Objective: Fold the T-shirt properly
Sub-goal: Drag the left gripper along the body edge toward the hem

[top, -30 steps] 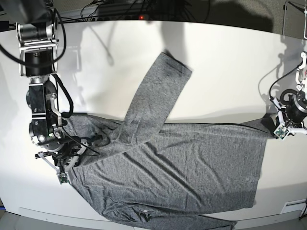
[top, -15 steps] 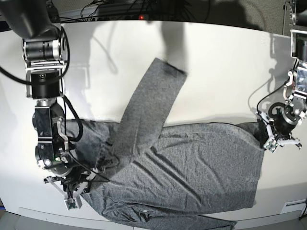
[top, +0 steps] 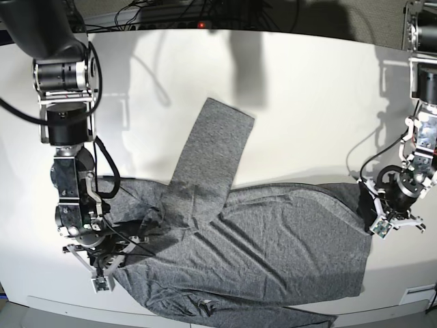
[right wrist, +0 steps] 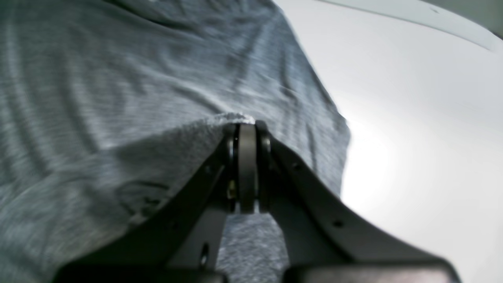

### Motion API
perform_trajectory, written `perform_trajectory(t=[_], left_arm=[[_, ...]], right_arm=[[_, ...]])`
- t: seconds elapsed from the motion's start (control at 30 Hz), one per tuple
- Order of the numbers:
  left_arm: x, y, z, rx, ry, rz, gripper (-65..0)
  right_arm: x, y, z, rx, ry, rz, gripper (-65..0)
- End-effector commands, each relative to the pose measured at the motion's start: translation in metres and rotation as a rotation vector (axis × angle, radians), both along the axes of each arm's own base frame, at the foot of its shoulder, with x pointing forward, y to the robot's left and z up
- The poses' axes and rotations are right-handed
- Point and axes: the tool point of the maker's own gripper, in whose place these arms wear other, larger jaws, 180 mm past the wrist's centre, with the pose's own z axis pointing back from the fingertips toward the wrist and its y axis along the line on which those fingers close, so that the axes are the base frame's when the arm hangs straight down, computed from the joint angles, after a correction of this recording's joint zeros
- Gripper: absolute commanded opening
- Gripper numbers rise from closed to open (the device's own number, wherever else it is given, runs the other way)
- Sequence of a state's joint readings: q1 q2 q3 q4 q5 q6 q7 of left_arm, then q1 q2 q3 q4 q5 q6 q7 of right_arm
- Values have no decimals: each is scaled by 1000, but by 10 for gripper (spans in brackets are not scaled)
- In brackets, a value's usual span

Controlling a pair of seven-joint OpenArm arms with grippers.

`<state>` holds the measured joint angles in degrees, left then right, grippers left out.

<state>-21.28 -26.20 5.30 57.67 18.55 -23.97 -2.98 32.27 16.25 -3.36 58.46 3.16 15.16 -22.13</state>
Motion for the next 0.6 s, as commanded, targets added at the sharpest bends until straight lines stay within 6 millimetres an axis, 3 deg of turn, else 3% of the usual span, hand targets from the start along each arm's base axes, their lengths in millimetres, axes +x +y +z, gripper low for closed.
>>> perform_trajectory(t=[0.0, 0.13, 0.3, 0.57], left_arm=[[14, 8, 28, 19, -76, 3, -650], [13, 16, 23, 49, -41, 29, -650], [15, 59, 27, 134, -65, 249, -650], [17, 52, 30, 54, -81, 240, -650]], right_arm=[[14, -8, 31, -8, -85, -23, -650], [14, -15, 33, -18, -89, -49, -650], [13, -40, 38, -58, -119, -188, -650], [12, -43, 39, -61, -121, -209, -650]])
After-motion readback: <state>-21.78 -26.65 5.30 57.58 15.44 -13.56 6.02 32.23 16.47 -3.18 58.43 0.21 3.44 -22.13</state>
